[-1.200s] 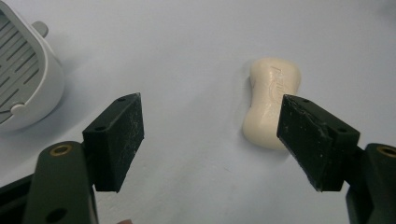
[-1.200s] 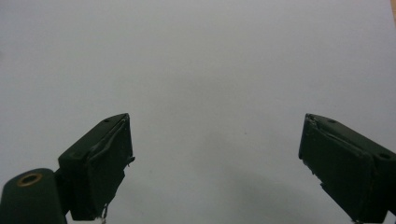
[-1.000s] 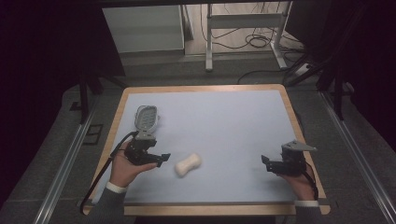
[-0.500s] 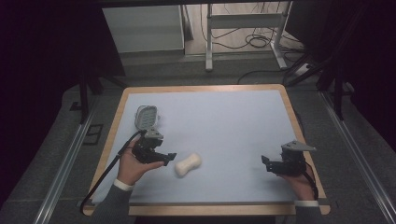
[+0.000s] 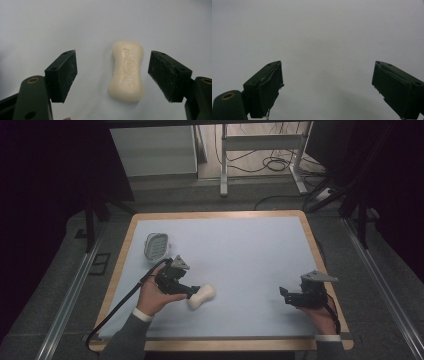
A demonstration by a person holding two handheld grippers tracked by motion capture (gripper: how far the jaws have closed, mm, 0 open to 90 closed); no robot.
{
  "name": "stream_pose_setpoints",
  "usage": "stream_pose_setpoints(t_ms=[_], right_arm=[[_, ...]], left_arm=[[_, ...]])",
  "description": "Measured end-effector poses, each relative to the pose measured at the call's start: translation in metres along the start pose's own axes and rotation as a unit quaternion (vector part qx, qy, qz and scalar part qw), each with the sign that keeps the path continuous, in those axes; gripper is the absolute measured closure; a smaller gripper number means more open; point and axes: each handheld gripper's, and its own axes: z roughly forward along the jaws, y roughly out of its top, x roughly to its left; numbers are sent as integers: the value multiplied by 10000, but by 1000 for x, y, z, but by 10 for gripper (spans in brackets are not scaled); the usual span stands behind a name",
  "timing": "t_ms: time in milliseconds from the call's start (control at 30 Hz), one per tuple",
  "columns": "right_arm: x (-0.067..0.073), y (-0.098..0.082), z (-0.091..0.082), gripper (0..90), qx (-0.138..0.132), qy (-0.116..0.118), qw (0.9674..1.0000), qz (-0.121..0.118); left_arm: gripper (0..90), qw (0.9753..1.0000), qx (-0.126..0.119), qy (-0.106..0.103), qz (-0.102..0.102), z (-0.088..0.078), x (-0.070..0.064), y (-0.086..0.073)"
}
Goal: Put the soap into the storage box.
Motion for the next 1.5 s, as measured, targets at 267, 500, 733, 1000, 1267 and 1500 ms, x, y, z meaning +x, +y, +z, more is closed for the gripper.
stream_pose_setpoints(t_ms=[267, 500, 733, 1000, 1267, 1500], right_arm=[[-2, -1, 1, 97, 7, -30, 10000, 7], [-1, -1, 2, 97, 34, -28, 10000, -11], [-1, -2, 3, 97, 63, -41, 10000, -12], [-2, -2, 2, 97, 43, -42, 10000, -7], [-3, -2, 2, 97, 43, -62, 10000, 7], [-5, -2, 1, 97, 22, -90, 10000, 34]], left_arm=[[256, 9993, 343, -157, 59, 22, -8, 5], [293, 9972, 706, -227, 131, 39, -14, 2], [323, 9953, 939, -208, 152, 49, -13, 1], [358, 9940, 1064, -157, 182, 56, -16, -1], [477, 9930, 1131, -178, 283, 60, -19, -3], [493, 9927, 1148, -235, 302, 59, -18, -3]])
